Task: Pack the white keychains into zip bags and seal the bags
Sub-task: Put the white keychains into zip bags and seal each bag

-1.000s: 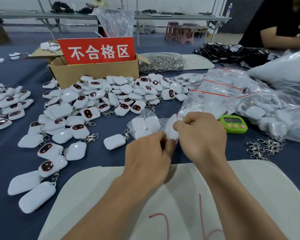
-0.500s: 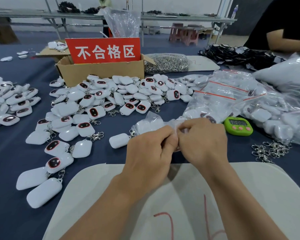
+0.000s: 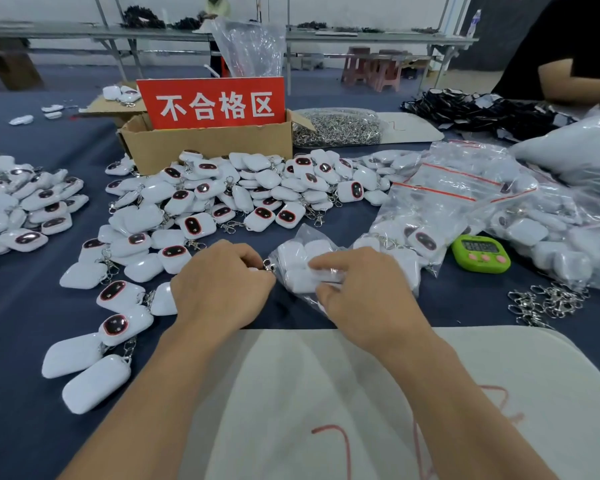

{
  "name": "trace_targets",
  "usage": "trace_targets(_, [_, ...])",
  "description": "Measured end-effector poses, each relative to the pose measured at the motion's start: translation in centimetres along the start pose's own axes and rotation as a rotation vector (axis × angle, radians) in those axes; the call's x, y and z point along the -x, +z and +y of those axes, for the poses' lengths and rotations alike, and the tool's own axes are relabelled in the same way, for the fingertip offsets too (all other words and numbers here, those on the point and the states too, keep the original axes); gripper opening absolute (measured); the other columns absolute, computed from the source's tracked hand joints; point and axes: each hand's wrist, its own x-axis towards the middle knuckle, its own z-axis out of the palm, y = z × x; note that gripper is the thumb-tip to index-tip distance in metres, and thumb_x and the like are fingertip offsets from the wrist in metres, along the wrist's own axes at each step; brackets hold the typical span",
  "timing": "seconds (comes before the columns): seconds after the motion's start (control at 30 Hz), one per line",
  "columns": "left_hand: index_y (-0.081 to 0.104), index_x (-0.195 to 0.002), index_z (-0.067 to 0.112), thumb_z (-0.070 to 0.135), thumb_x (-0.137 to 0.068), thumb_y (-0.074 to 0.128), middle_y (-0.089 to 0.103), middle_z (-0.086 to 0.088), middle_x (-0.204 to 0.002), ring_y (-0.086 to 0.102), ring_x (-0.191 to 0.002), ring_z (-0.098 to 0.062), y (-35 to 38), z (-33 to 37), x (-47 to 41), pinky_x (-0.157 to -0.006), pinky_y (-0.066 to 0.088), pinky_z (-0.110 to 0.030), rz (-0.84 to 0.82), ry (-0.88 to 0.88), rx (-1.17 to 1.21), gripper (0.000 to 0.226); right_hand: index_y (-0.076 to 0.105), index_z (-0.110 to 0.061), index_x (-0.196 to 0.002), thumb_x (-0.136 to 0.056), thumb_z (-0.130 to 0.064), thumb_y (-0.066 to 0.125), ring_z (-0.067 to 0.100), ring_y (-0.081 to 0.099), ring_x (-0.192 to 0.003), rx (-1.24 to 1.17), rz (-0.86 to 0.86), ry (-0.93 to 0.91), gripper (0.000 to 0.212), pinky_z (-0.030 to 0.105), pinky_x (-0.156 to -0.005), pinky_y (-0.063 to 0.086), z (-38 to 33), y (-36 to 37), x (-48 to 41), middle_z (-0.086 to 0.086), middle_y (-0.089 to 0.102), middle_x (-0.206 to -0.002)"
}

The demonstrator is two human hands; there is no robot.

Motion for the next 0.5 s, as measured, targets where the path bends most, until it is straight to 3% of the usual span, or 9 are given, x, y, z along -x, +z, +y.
trace_targets(0.07, [0.067,-0.082,0.043,0.035,-0.073,0.064,0.057,0.02,-0.092,0.049,-0.087,-0.01,0.02,-0.11,-0.13,-0.069,0.033,-0.032,-0.008,0.008,0.004,0.012,0.076,-0.031,-0.116,-0.092,-0.019,0.063,0.021,0.065,-0.1,-0.003,-0.008,0.084,0.03,0.034,-0.092,0.051,-0.04,0.11,0.01,-0.002,0.075,-0.106])
trace_targets(0.17, [0.068,-0.078,0.039,0.031,-0.073,0.069,0.061,0.019,-0.089,0.051,-0.079,-0.008,0.14,-0.38,-0.3,-0.062,0.033,-0.028,-0.001,-0.033,0.084,0.01,0.076,-0.026,-0.098,-0.093,-0.019,0.06,0.022,0.065,-0.09,0.066,0.087,0.209,0.017,0.033,-0.076,0.053,-0.02,0.13,-0.12,-0.005,0.074,-0.092])
trace_targets(0.23, [0.068,-0.079,0.037,0.03,-0.074,0.072,0.066,0.017,-0.087,0.052,-0.075,-0.008,0.43,-0.5,-0.36,-0.058,0.033,-0.024,0.029,-0.057,0.145,0.009,0.073,-0.025,-0.09,-0.092,-0.02,0.057,0.021,0.059,-0.08,0.192,0.115,0.24,0.017,0.03,-0.06,0.042,-0.25,0.27,-0.18,-0.005,0.073,-0.089])
trace_targets(0.3, [0.072,-0.093,0.036,0.031,-0.078,0.072,0.068,0.015,-0.094,0.055,-0.083,-0.013,0.78,-0.59,-0.28,-0.063,0.037,-0.024,0.061,-0.049,0.184,0.016,0.073,-0.026,-0.088,-0.091,-0.022,0.055,0.021,0.055,-0.076,0.271,0.13,0.232,0.019,0.03,-0.056,0.032,-0.32,0.36,-0.15,-0.005,0.073,-0.087])
trace_targets(0.4, [0.072,-0.119,0.029,0.033,-0.083,0.073,0.07,0.005,-0.107,0.058,-0.098,-0.015,0.92,-0.47,-0.25,-0.083,0.039,-0.025,0.14,-0.028,0.309,0.035,0.079,-0.027,-0.098,-0.092,-0.017,0.057,0.023,0.059,-0.1,0.149,0.168,0.151,0.025,0.031,-0.083,0.039,0.13,0.56,-0.25,0.001,0.074,-0.106])
trace_targets(0.5, [0.072,-0.118,0.03,0.034,-0.083,0.074,0.069,0.01,-0.1,0.056,-0.093,-0.011,0.86,-0.06,-0.28,-0.084,0.037,-0.023,0.205,-0.02,0.412,0.035,0.074,-0.028,-0.125,-0.093,-0.009,0.059,0.021,0.045,-0.133,-0.016,0.23,-0.003,0.04,0.026,-0.112,0.026,0.25,0.91,-0.36,-0.001,0.064,-0.136])
